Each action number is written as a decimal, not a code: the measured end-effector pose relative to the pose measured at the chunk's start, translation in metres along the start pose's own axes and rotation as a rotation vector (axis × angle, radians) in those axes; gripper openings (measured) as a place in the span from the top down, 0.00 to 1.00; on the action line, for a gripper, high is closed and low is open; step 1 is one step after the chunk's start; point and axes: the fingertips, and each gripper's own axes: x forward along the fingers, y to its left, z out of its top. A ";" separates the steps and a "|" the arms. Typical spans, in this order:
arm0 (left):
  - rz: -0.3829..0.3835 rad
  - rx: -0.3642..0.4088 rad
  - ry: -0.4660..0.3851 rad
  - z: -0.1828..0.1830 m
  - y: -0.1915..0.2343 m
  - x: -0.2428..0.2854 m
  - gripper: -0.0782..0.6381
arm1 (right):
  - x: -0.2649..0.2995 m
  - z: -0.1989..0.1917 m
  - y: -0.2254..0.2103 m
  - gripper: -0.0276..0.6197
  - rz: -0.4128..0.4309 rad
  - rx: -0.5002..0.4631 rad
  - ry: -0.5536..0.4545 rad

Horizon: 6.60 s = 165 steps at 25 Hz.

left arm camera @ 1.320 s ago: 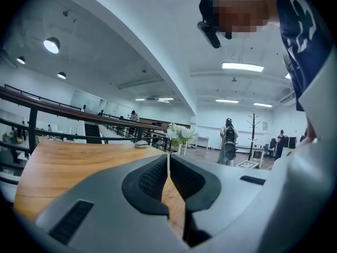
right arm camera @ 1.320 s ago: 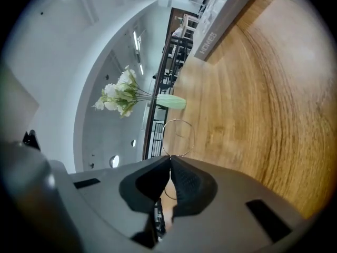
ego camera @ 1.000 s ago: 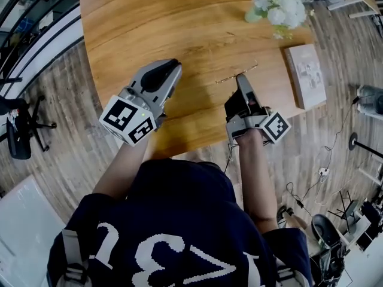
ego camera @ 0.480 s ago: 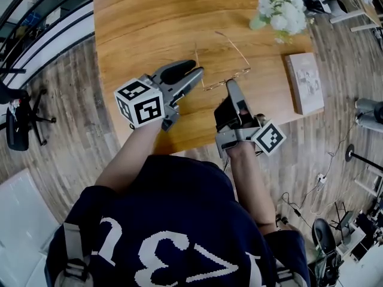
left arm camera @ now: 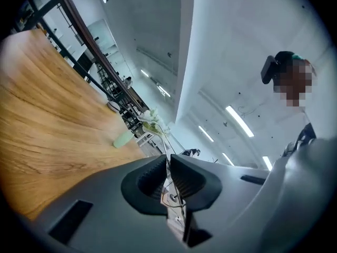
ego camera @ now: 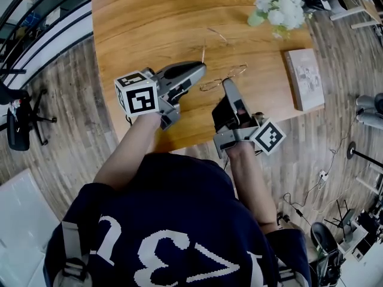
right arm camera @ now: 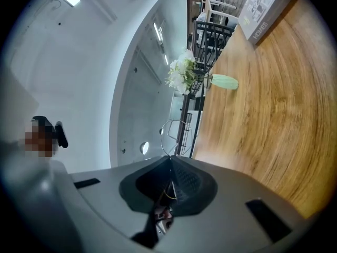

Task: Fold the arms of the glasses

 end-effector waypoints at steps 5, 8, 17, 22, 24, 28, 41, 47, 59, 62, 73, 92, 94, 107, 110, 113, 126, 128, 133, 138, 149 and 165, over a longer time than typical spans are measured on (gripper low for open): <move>-0.091 -0.056 0.140 -0.020 -0.005 0.015 0.85 | 0.001 -0.007 -0.001 0.91 -0.002 0.020 0.033; -0.145 -0.070 0.205 -0.030 -0.013 0.023 0.85 | 0.001 -0.011 -0.002 0.91 -0.004 0.034 0.040; 0.023 0.022 0.056 0.006 0.015 0.006 0.72 | -0.001 -0.009 0.003 0.91 0.003 0.025 0.030; 0.083 0.054 -0.032 0.051 0.037 -0.003 0.71 | -0.002 -0.017 0.006 0.91 0.009 0.021 0.041; 0.072 0.067 -0.012 0.056 0.036 0.000 0.71 | -0.002 -0.019 0.007 0.91 0.007 0.024 0.041; 0.116 0.096 -0.034 0.064 0.048 0.004 0.71 | -0.002 -0.018 0.007 0.91 0.011 0.026 0.038; 0.080 -0.014 0.000 0.043 0.058 0.023 0.71 | -0.001 -0.017 0.011 0.91 0.020 0.038 0.024; 0.059 -0.039 -0.029 0.039 0.037 0.001 0.71 | -0.004 -0.012 0.013 0.91 0.019 0.025 -0.011; -0.076 -0.100 0.108 0.008 0.003 0.015 0.83 | -0.001 -0.017 0.012 0.91 0.017 0.022 0.018; -0.135 -0.103 0.174 -0.004 -0.009 0.025 0.84 | -0.001 -0.018 0.009 0.91 0.013 0.031 0.022; -0.248 -0.218 0.208 -0.014 -0.024 0.027 0.84 | -0.003 -0.018 0.008 0.91 0.010 0.035 0.022; 0.015 -0.217 -0.042 0.050 0.060 0.010 0.66 | -0.003 -0.019 0.017 0.91 0.038 0.035 0.023; -0.009 -0.233 -0.030 0.047 0.056 0.012 0.69 | -0.003 -0.018 0.016 0.91 0.037 0.034 0.021; -0.178 -0.288 0.167 -0.020 0.003 0.001 0.80 | -0.009 0.012 0.010 0.91 0.033 0.052 -0.055; -0.202 -0.254 0.235 -0.035 -0.007 0.001 0.81 | -0.007 0.012 0.010 0.91 0.037 0.050 -0.053; -0.196 -0.217 0.235 -0.036 -0.010 0.003 0.81 | -0.007 0.012 0.007 0.91 0.029 0.057 -0.057; 0.089 0.083 0.093 -0.033 0.023 -0.026 0.85 | -0.022 0.023 -0.157 0.91 -0.379 0.133 -0.147; 0.101 0.073 0.096 -0.038 0.023 -0.031 0.85 | -0.026 0.020 -0.179 0.91 -0.443 0.184 -0.174; 0.131 0.072 0.092 -0.042 0.026 -0.042 0.85 | -0.023 0.016 -0.209 0.91 -0.487 0.284 -0.205; 0.159 0.088 0.059 -0.037 0.028 -0.050 0.85 | -0.014 0.019 -0.211 0.83 -0.458 0.267 -0.176; 0.274 0.346 -0.032 0.012 0.013 -0.054 0.85 | -0.007 0.062 -0.077 0.92 -0.341 -0.519 0.000; 0.363 0.673 -0.254 0.102 -0.061 -0.068 0.87 | -0.018 0.077 0.112 0.92 -0.175 -1.074 -0.139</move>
